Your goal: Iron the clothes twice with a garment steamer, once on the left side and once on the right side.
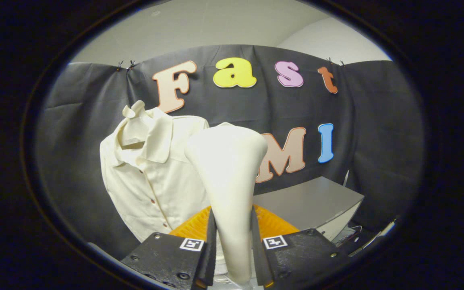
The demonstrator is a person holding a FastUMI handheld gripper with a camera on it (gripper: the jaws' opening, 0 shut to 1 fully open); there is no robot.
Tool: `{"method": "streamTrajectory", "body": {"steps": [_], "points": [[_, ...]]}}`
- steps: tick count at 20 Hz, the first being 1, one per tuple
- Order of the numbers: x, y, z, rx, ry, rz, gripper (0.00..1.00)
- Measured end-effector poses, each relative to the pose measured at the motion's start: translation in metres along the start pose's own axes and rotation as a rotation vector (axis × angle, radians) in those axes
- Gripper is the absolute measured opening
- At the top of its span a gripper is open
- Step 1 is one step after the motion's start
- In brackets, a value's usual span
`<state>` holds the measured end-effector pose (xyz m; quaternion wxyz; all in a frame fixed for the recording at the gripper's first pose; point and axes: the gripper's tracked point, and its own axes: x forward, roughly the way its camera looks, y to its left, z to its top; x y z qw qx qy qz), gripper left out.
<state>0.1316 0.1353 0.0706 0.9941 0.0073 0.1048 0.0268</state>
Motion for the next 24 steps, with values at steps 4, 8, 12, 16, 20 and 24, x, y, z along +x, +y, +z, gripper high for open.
{"method": "streamTrajectory", "body": {"steps": [4,8,12,16,20,24], "points": [[-0.014,0.062,0.005,0.001,-0.053,0.043,0.39],[-0.010,0.128,-0.001,-0.030,-0.053,0.125,0.39],[0.009,0.180,-0.014,-0.030,-0.029,0.177,0.39],[0.035,0.221,-0.026,-0.022,-0.002,0.182,0.39],[0.058,0.259,-0.040,-0.032,-0.011,0.185,0.39],[0.085,0.285,-0.055,-0.049,0.013,0.158,0.39]]}}
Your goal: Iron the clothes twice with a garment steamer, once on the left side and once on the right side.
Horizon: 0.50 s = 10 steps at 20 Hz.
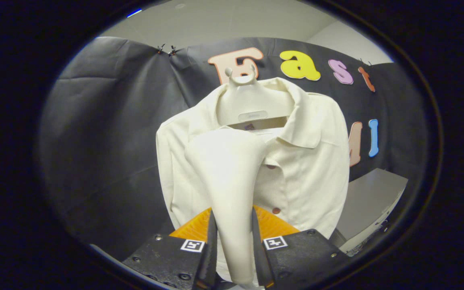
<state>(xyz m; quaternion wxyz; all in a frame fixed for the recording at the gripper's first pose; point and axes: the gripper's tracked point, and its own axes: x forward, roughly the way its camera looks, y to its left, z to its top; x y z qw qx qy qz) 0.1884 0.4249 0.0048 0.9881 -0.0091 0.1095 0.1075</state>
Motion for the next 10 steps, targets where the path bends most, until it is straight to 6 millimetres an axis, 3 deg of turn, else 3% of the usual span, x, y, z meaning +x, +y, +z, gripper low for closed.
{"method": "streamTrajectory", "body": {"steps": [4,10], "points": [[0.015,0.004,-0.007,-0.007,-0.011,-0.063,0.39],[0.036,0.008,-0.037,-0.053,0.048,-0.079,0.39]]}}
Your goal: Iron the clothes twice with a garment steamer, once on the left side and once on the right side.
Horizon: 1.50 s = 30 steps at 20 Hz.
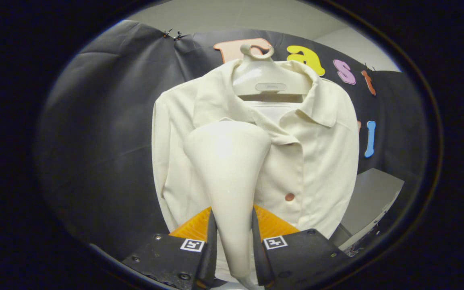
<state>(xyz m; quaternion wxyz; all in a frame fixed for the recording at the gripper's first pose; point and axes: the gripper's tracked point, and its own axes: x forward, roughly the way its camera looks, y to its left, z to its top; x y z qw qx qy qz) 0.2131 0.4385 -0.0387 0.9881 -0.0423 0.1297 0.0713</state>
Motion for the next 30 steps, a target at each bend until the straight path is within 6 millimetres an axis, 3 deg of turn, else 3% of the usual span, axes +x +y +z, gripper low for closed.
{"method": "streamTrajectory", "body": {"steps": [7,20,30], "points": [[0.018,0.001,-0.040,-0.070,0.080,0.020,0.39],[0.046,0.005,-0.170,-0.050,0.344,0.079,0.40],[0.057,0.003,-0.242,-0.049,0.504,0.061,0.40]]}}
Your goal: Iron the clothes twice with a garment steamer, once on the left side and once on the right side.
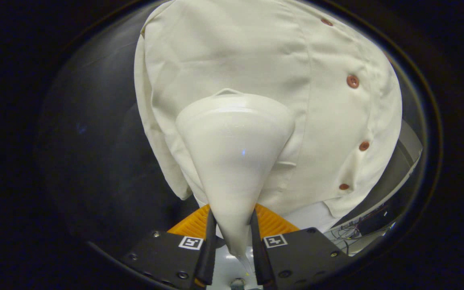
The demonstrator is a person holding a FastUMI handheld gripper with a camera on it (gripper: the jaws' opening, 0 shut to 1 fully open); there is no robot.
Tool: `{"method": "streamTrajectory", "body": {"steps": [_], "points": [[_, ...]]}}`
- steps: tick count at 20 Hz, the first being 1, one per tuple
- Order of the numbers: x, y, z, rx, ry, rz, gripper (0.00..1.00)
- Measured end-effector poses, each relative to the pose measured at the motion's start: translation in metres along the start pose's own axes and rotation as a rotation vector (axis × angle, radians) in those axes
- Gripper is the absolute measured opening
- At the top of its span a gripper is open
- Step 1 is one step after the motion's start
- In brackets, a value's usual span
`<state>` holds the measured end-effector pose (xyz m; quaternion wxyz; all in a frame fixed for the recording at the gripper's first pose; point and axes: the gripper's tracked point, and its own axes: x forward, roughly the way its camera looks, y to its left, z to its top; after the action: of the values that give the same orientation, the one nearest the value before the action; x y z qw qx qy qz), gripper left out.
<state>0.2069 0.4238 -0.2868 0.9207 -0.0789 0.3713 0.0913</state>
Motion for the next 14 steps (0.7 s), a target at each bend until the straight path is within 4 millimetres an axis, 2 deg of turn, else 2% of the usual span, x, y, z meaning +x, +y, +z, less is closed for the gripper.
{"method": "streamTrajectory", "body": {"steps": [11,14], "points": [[0.042,-0.005,-0.068,-0.037,0.117,-0.021,0.40],[0.047,-0.005,-0.073,-0.058,0.103,-0.029,0.41]]}}
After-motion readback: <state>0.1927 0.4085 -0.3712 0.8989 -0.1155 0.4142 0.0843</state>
